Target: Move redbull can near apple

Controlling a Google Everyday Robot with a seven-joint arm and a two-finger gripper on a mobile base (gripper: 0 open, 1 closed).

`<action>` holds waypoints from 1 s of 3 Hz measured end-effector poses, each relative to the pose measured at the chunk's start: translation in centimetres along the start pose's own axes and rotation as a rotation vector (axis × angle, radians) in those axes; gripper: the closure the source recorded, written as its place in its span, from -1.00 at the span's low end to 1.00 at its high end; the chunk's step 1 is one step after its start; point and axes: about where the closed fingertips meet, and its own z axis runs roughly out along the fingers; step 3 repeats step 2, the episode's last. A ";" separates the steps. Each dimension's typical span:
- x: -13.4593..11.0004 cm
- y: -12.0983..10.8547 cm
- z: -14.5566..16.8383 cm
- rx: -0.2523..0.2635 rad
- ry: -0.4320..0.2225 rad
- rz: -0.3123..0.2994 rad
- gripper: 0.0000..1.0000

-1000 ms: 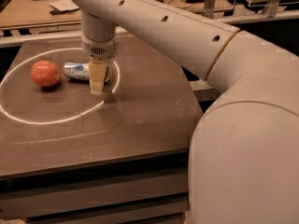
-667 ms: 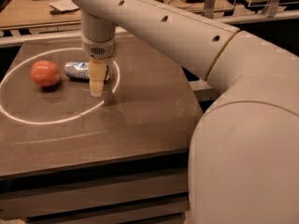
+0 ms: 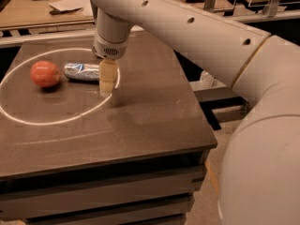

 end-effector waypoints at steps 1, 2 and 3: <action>2.8 0.2 -1.5 0.023 -0.060 0.038 -1.00; 2.8 0.2 -1.5 0.023 -0.060 0.038 -1.00; 2.8 0.2 -1.5 0.023 -0.060 0.038 -1.00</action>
Offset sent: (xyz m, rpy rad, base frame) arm -0.0018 -0.0218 0.0042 0.0562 -0.0054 -0.0117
